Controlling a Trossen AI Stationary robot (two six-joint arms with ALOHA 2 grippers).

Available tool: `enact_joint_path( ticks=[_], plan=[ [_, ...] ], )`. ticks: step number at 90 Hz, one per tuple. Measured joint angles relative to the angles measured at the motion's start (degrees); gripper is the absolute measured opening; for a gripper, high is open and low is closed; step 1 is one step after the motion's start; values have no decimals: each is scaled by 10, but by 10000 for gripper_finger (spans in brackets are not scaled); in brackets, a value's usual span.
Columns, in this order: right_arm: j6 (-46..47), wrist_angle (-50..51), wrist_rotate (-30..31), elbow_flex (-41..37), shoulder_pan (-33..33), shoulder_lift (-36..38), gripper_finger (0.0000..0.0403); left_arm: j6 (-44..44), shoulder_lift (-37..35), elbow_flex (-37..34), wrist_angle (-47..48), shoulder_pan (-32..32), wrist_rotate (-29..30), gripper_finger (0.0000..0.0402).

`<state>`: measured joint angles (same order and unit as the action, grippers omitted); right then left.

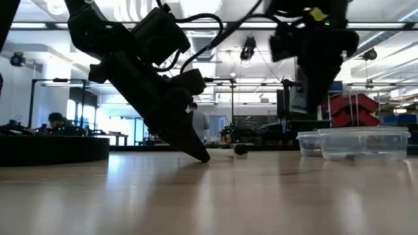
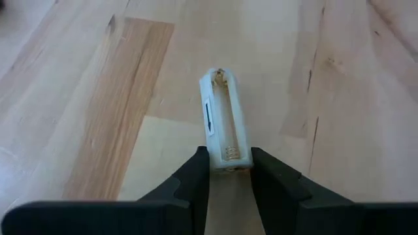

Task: Insert battery
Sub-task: Insert the silver battery into the white flashlight battery holder

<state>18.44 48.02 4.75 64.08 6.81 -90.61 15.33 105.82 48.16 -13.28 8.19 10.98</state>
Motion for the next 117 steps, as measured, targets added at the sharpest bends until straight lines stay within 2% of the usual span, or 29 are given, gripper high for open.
enact_joint_path(
  ticks=[7, 26, 45, 74, 92, 117],
  plan=[
    [-47, -26, 0, 29, 1, -37, 3, 1, 0, 0, -3, 0, 0, 87],
    [-142, -16, 14, 134, 1, -155, 3, -3, 0, 0, -8, 0, -1, 87],
    [-198, -8, 28, 210, 1, -219, 3, -3, 0, 0, -12, 0, 0, 87],
    [-246, -20, 49, 216, 0, -226, 3, -3, 0, 0, -9, 0, 4, 87],
    [-251, 0, 93, 212, 11, -224, 3, 2, 0, 0, 3, 0, 5, 87],
    [-255, 11, 103, 185, 14, -195, 3, 15, 0, 1, 8, 1, 5, 87]
  ],
)
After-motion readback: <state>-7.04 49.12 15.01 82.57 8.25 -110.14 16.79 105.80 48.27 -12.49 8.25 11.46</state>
